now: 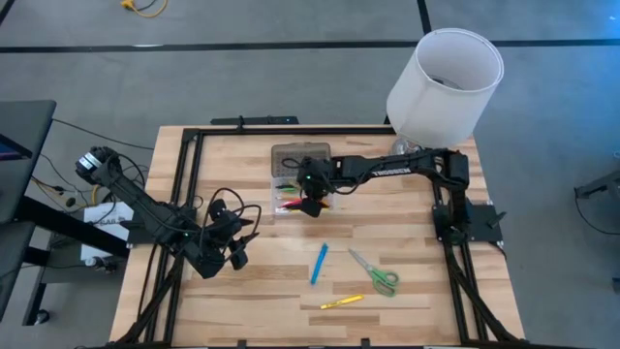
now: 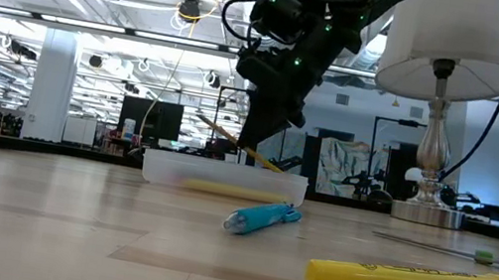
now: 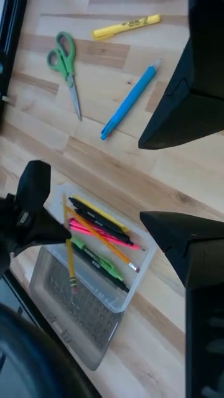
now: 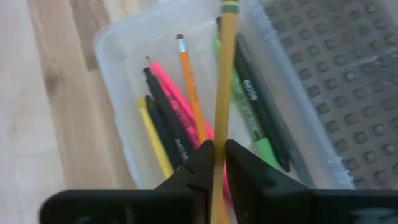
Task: Pick & place school supplies into a supply box
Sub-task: Put the yellow pencil into the supply box, then put the blue pen into the supply box
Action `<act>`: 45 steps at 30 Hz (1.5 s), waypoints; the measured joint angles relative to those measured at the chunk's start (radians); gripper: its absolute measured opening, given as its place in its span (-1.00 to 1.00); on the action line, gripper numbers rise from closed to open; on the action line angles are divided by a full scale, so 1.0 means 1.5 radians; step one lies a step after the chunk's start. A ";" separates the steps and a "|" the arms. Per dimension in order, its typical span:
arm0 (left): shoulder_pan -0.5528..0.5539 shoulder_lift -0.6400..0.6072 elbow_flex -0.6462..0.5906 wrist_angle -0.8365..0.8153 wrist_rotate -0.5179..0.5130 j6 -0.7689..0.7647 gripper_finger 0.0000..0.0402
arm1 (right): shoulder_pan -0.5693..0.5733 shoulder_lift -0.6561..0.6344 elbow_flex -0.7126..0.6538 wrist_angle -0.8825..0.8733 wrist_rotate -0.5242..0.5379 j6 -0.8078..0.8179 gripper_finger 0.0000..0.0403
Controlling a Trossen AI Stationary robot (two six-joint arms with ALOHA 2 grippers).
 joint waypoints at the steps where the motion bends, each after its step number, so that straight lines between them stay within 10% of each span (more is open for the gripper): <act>1: 0.000 0.000 0.000 0.000 -0.003 0.000 -0.16 | 0.000 0.000 0.000 0.000 -0.006 0.000 -0.79; 13: 0.000 0.000 0.000 0.003 -0.003 -0.020 -0.16 | 0.004 -0.039 0.007 -0.031 -0.005 0.071 -0.24; 31: 0.001 0.000 0.000 0.085 -0.020 0.000 -0.16 | 0.181 -0.211 0.010 -0.131 0.080 0.130 -0.44; 45: 0.052 0.085 0.000 0.245 0.113 0.070 -0.16 | 0.365 -0.220 0.010 -0.396 0.147 0.455 -0.44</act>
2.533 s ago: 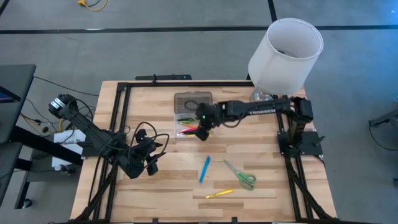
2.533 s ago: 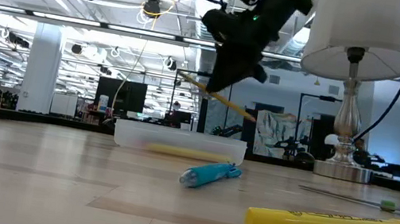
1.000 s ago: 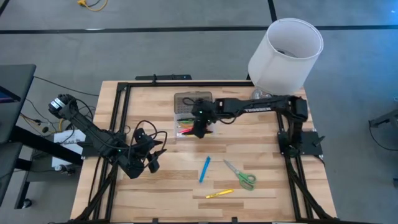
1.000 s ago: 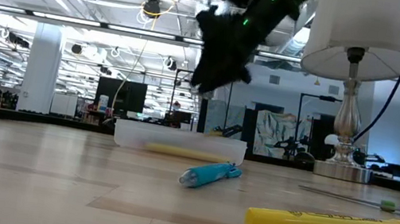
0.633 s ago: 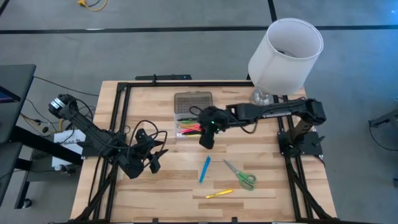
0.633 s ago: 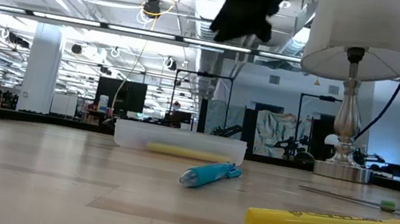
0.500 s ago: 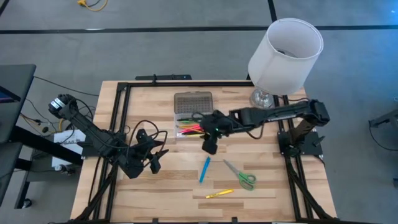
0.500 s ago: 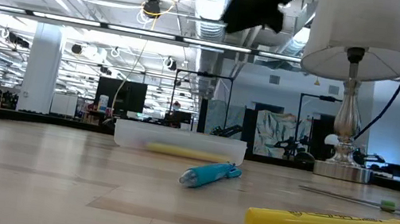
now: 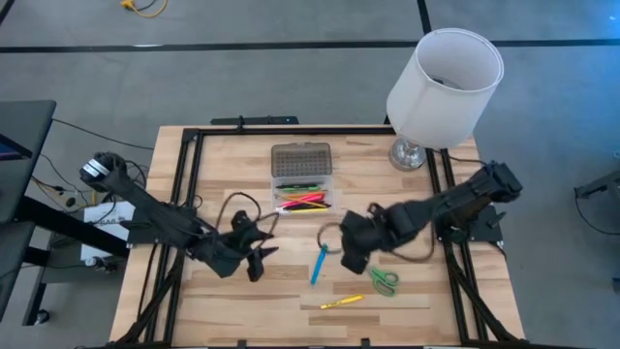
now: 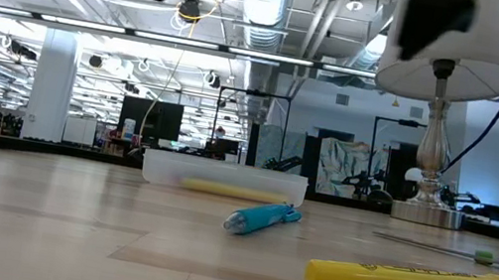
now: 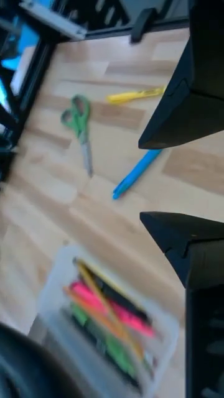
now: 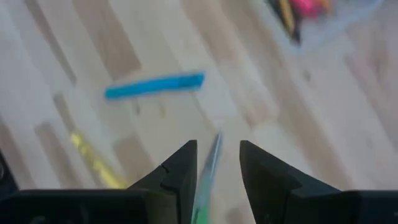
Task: Pick & place school supplies into a supply box
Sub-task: Put the blue pen into the supply box
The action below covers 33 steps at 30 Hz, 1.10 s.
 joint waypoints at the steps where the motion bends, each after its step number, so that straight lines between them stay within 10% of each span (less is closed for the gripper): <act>1: 0.004 0.014 0.000 0.015 0.013 0.007 -0.16 | 0.018 0.000 0.000 -0.015 0.000 0.022 -0.44; 17: 0.095 0.221 0.011 0.275 0.219 0.039 -0.16 | 0.261 0.001 -0.036 -0.101 0.034 0.432 -0.44; 33: 0.121 0.407 0.148 0.263 0.234 0.137 -0.16 | 0.419 0.001 -0.170 0.001 0.076 0.702 -0.44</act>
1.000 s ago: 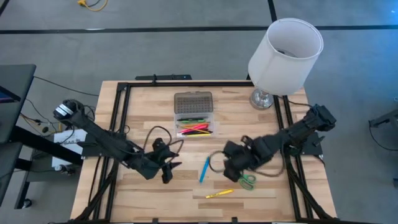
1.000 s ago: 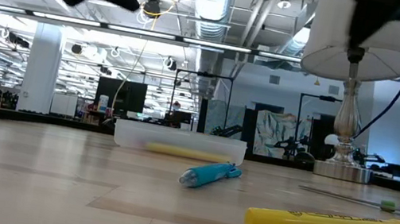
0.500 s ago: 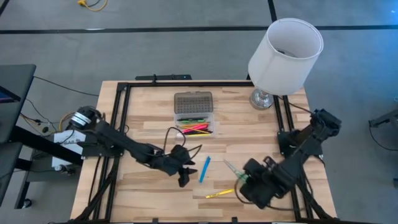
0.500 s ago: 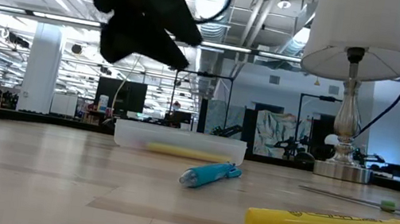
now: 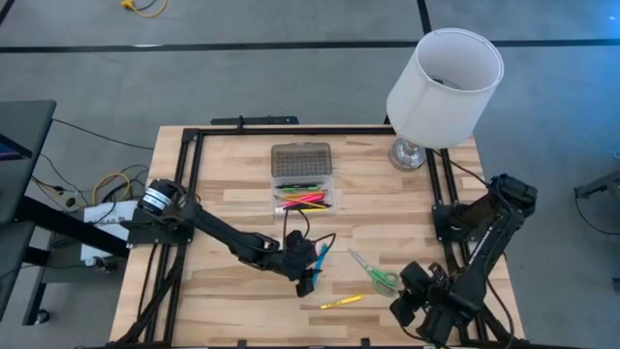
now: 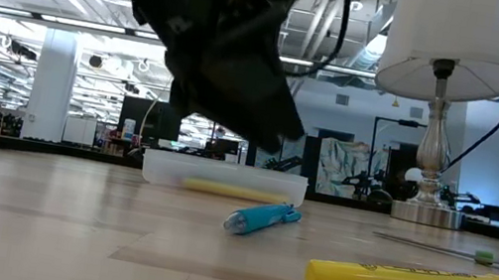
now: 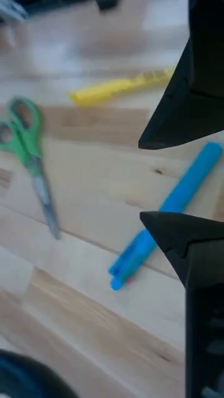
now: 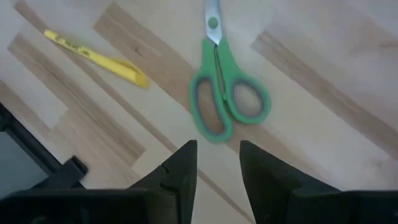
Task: Pick & place school supplies into a supply box
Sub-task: Put the blue pen into the supply box
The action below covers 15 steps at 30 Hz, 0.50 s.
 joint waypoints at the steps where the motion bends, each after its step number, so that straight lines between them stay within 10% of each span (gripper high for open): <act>1: 0.000 0.010 0.010 -0.009 0.000 -0.006 -0.16 | 0.003 0.000 -0.007 0.009 0.000 0.006 -0.44; 15: 0.003 0.090 0.112 -0.152 -0.053 -0.116 -0.16 | 0.013 0.000 -0.046 0.059 0.002 -0.014 -0.44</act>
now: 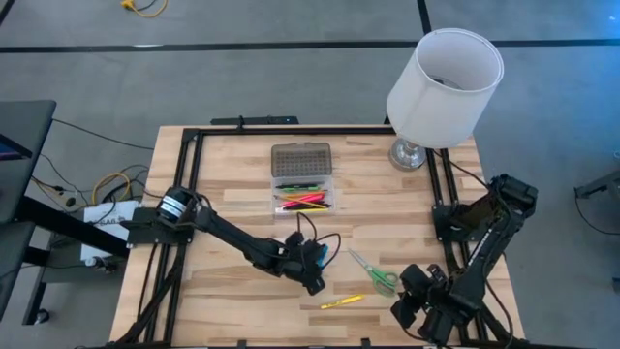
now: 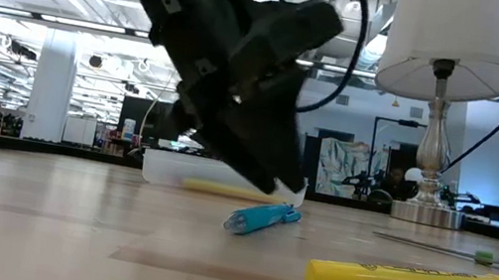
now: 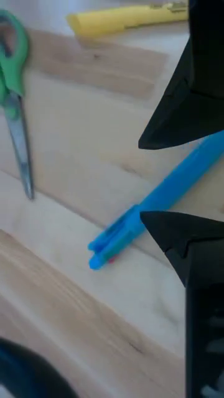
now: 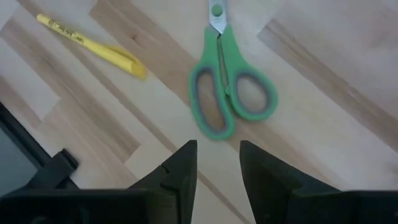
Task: Pick & place school supplies into a supply box
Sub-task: Put the blue pen into the supply box
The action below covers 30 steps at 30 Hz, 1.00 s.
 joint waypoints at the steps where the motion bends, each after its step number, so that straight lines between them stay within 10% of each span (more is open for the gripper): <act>1: 0.000 -0.001 0.001 -0.006 0.000 0.000 -0.16 | 0.000 0.000 0.000 0.001 0.000 -0.005 -0.44; 30: -0.003 0.036 0.033 -0.181 0.047 0.058 -0.16 | 0.004 0.000 0.001 0.015 0.007 -0.009 -0.44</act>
